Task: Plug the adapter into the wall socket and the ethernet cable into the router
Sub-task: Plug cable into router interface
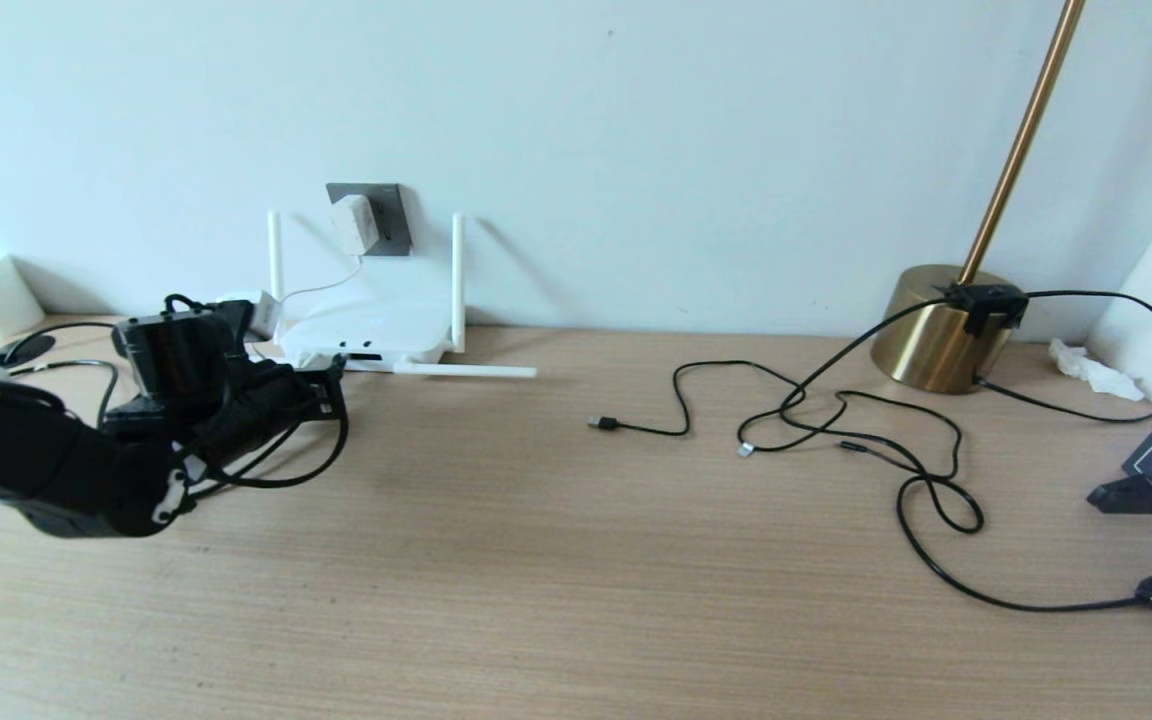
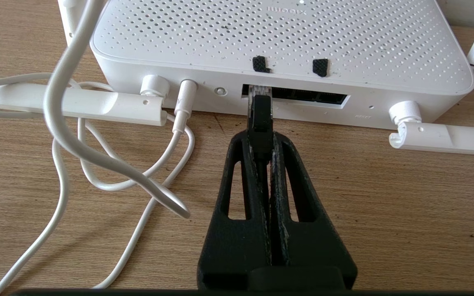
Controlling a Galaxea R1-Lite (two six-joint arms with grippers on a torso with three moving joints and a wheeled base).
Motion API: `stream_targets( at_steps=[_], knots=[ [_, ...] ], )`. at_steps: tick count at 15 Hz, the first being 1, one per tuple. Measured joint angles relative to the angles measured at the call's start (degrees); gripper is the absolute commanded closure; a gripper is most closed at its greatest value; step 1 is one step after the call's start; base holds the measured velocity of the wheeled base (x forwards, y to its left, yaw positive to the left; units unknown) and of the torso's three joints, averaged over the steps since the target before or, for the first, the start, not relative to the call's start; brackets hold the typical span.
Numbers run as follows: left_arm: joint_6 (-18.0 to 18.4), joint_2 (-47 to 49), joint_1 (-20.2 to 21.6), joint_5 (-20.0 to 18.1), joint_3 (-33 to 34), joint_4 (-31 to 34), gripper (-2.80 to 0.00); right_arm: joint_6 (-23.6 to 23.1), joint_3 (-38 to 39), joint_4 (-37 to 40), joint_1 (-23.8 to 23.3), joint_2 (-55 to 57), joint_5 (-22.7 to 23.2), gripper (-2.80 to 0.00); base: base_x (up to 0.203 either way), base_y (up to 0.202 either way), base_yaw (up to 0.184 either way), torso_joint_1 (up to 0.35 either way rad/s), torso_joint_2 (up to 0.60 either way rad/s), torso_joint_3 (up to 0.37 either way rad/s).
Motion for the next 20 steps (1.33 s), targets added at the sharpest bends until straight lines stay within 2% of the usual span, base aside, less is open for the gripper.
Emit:
stream_targets(
  at_steps=[20],
  knots=[
    [0.0, 0.3, 0.0, 0.1, -1.3, 0.0, 0.00, 0.0, 0.0, 0.0, 0.0, 0.0, 0.0, 0.00, 0.000, 0.000, 0.000, 0.000, 0.00, 0.000]
  ],
)
